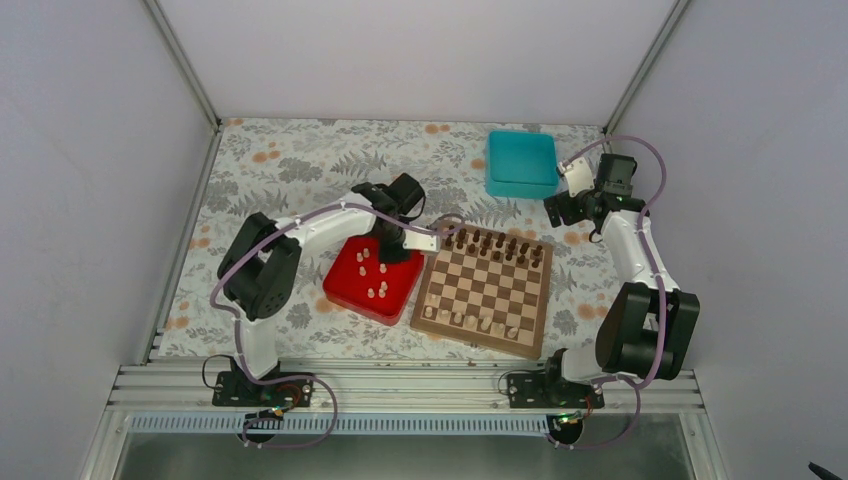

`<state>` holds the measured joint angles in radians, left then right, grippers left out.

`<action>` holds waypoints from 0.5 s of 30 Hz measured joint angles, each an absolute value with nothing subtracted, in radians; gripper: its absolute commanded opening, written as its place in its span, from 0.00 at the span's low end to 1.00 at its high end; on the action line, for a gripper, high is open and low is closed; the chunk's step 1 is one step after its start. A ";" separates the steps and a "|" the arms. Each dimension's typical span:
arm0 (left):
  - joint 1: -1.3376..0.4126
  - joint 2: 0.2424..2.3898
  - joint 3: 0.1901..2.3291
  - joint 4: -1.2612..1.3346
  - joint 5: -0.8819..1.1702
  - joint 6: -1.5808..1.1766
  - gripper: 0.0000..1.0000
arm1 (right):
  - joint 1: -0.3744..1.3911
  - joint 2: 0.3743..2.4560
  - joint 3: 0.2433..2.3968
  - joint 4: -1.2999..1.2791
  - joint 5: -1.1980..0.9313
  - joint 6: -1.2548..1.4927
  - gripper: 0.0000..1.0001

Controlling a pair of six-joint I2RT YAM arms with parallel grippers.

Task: Set up the chess pieces on the board
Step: Pick up the chess piece from the storage box, then place the chess piece on the chessboard.

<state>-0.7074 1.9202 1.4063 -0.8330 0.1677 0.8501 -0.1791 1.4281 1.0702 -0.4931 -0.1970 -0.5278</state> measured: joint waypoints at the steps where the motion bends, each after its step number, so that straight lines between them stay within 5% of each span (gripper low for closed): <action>1: -0.714 1.912 1.423 -0.848 0.162 0.850 0.07 | -0.179 1.428 1.070 -0.493 -0.197 -0.528 1.00; 15: -1.016 1.947 1.901 -0.996 0.199 0.844 0.10 | -0.179 1.428 1.071 -0.494 -0.175 -0.517 1.00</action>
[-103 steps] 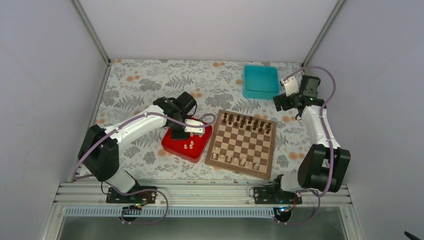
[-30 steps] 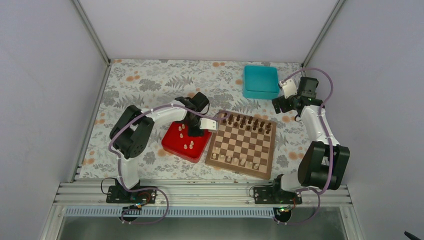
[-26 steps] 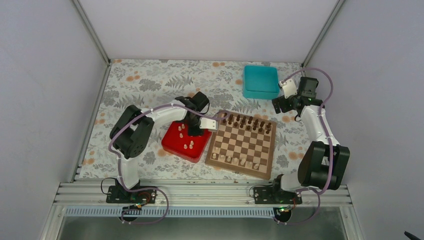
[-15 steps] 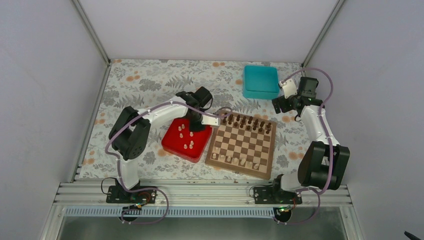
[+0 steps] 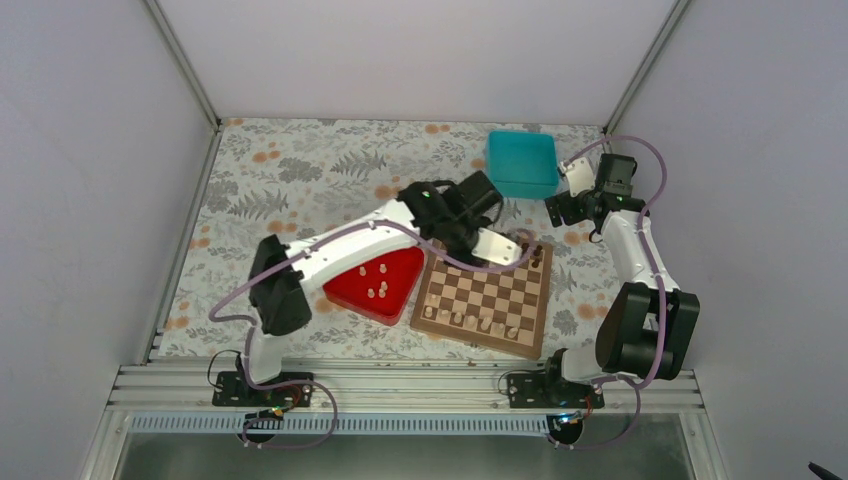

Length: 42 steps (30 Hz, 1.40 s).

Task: Set up the chess pieces on the board
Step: Place the chess piece on the chessboard.

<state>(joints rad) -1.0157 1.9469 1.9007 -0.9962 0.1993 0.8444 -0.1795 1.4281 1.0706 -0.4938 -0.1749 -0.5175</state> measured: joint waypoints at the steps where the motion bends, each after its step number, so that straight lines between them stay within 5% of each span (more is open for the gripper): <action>1: -1.041 1.975 1.945 -1.002 0.213 0.844 0.10 | -0.179 1.428 1.071 -0.494 -0.171 -0.514 1.00; 15: -1.237 2.413 2.343 -1.148 0.320 0.880 0.10 | -0.209 1.428 1.081 -0.495 -0.146 -0.496 1.00; 42: -1.299 2.531 2.450 -1.134 0.333 0.895 0.10 | -0.222 1.428 1.084 -0.496 -0.151 -0.496 1.00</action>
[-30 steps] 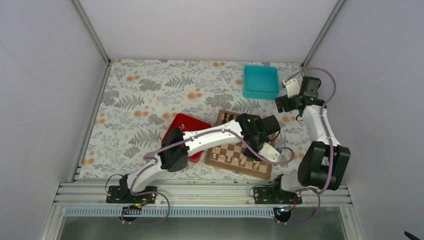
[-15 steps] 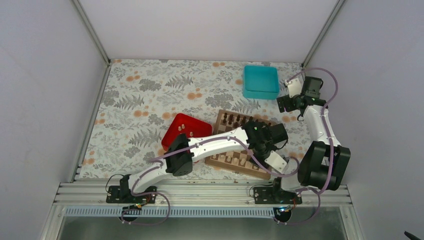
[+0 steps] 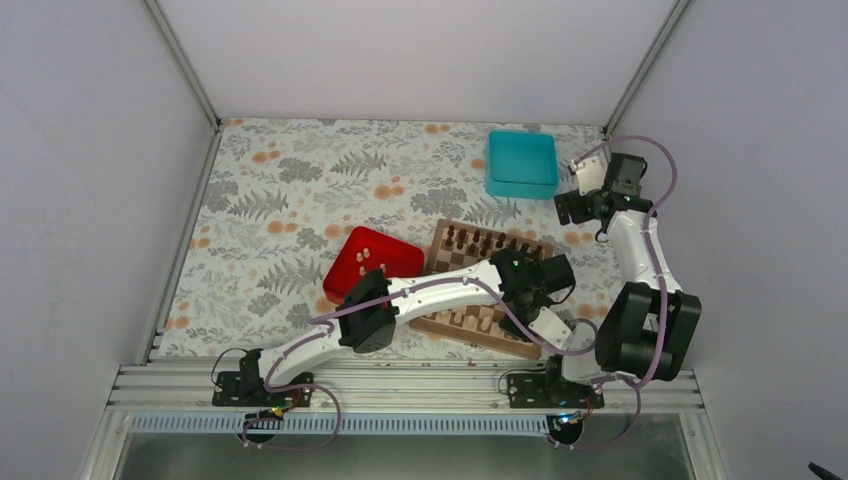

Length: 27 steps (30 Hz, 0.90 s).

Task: Set up the chess pieces on the board
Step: Place the chess piece on the chessboard.

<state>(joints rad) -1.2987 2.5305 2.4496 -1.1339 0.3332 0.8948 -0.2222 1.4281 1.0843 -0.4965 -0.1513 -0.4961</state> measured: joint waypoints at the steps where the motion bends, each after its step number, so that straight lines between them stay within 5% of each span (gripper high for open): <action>1: -1.299 2.531 2.450 -1.133 0.333 0.896 0.10 | -0.224 1.428 1.084 -0.496 -0.152 -0.496 1.00; 27: -1.270 2.403 2.173 -1.030 0.277 0.901 0.10 | -0.244 1.365 1.084 -0.500 -0.205 -0.518 1.00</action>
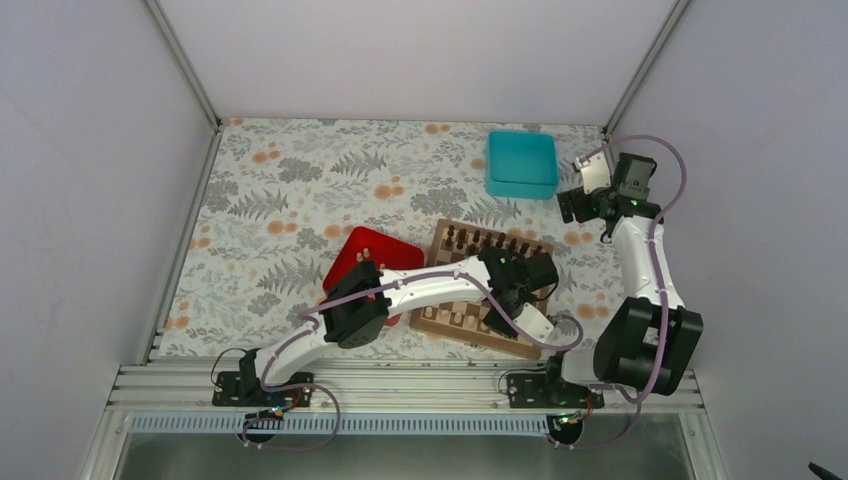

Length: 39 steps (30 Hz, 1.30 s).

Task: Set up the chess pieces on the board
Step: Place the chess piece on the chessboard.

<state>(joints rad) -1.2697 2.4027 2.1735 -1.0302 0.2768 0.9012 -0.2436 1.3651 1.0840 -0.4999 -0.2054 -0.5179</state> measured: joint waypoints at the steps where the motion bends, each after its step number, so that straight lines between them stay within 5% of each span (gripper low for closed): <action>1: -1.269 2.402 2.174 -1.027 0.273 0.901 0.10 | -0.244 1.362 1.084 -0.501 -0.209 -0.519 1.00; 39: -1.285 2.500 2.368 -1.103 0.290 0.905 0.10 | -0.244 1.360 1.084 -0.514 -0.250 -0.529 1.00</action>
